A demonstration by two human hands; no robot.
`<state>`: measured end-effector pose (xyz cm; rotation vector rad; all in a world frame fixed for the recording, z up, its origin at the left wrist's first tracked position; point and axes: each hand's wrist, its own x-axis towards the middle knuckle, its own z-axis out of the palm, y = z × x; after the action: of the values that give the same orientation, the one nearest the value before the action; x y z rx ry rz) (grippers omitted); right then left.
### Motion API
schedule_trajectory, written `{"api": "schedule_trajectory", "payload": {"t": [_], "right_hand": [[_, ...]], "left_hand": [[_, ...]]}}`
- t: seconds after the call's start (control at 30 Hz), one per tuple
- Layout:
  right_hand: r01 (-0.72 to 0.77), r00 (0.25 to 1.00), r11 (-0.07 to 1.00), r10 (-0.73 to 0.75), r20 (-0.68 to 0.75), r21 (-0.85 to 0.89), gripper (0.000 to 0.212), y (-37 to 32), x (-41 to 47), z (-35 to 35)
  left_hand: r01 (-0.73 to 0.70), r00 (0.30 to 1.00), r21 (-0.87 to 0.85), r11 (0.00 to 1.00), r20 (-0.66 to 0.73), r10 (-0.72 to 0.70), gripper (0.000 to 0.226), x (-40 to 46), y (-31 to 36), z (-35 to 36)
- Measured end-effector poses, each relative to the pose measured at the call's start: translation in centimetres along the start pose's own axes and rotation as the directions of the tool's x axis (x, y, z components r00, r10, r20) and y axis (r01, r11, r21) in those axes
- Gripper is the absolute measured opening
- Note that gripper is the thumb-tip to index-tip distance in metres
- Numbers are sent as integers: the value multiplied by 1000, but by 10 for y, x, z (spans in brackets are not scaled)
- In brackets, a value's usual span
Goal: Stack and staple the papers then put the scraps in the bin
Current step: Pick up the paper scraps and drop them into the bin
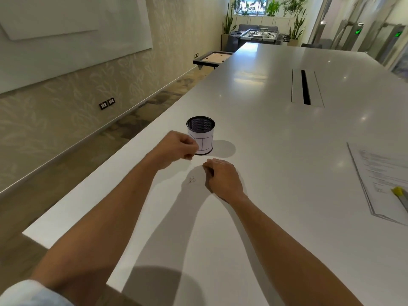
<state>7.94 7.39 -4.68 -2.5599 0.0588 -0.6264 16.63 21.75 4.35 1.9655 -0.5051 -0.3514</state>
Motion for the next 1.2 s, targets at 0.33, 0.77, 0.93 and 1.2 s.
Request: {"api": "schedule_trajectory", "payload": {"t": [0.33, 0.77, 0.93, 1.2], "right_hand": [[12, 1000, 999, -12, -25, 30, 22, 2, 1, -1], [-1, 1000, 1000, 1, -17, 9, 17, 5, 4, 2], [-36, 999, 999, 36, 7, 40, 16, 6, 4, 2], [-30, 997, 997, 25, 75, 75, 24, -2, 0, -4]], "left_hand": [[-10, 983, -197, 980, -184, -27, 9, 67, 37, -20], [-199, 900, 201, 959, -350, 260, 21, 76, 25, -13], [-159, 873, 297, 942, -403, 274, 28, 40, -3, -6], [-44, 944, 472, 881, -268, 191, 31, -12, -79, 18]]}}
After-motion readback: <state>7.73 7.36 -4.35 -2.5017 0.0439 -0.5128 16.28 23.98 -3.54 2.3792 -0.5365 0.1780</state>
